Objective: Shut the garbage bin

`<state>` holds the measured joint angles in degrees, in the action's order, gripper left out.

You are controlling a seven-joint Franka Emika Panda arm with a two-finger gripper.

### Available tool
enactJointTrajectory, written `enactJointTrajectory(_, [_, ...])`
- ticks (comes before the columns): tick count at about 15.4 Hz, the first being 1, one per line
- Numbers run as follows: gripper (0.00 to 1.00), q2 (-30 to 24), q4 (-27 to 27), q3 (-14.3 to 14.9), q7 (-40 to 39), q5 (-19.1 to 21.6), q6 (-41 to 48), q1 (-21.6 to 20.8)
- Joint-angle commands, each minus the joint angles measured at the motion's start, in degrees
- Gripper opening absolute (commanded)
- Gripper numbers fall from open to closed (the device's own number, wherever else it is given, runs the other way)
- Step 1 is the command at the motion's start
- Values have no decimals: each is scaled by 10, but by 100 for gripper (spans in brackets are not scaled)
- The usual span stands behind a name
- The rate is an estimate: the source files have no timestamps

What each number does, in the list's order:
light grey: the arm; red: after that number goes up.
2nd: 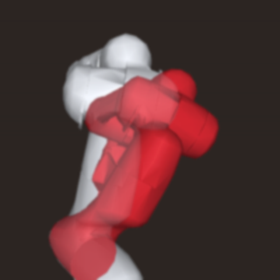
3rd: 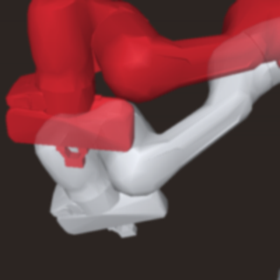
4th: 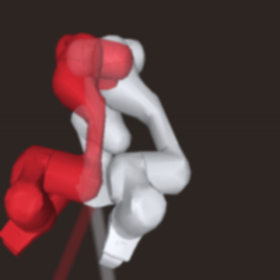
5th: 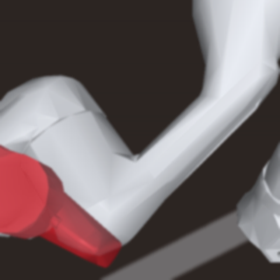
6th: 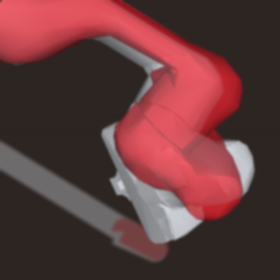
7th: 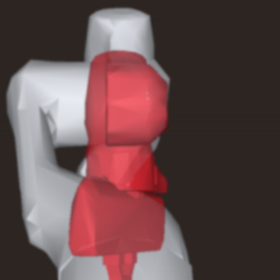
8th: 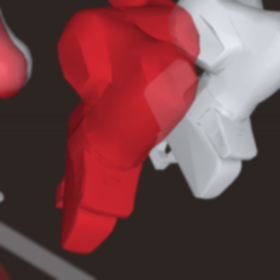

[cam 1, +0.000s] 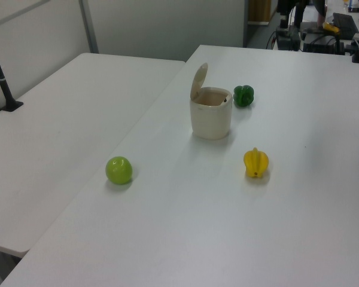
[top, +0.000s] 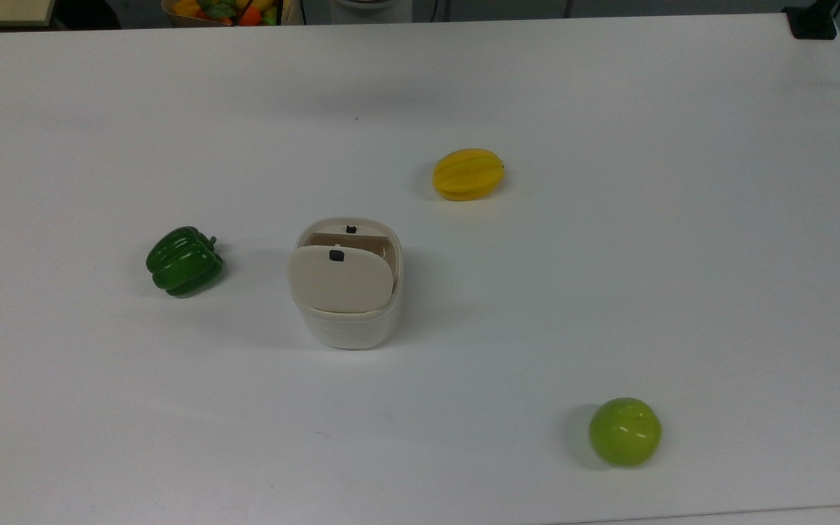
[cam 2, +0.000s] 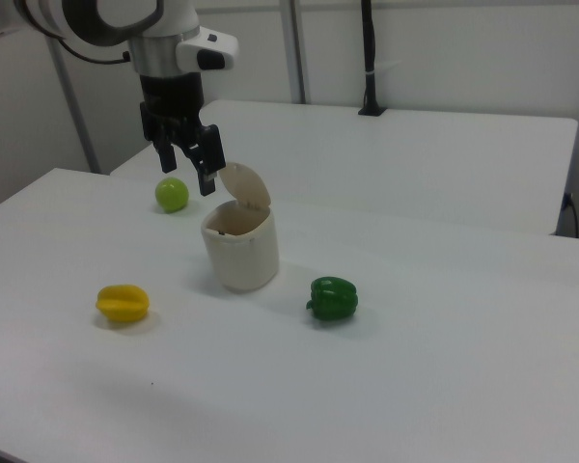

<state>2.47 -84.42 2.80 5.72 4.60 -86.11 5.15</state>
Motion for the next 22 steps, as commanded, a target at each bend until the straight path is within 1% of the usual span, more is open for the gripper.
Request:
enactJointTrajectory(1, [100,-9,-3,0,-9,-12,11,-1])
enactJointTrajectory(12, [100,-6,-2,1,-11,-4,6,0])
enactJointTrajectory(15, [100,-5,-2,2,-33,0,4,0])
enactJointTrajectory(18, [100,-4,-2,2,-41,19,3,5])
enactJointTrajectory(22, [100,-3,-2,2,-53,26,2,5])
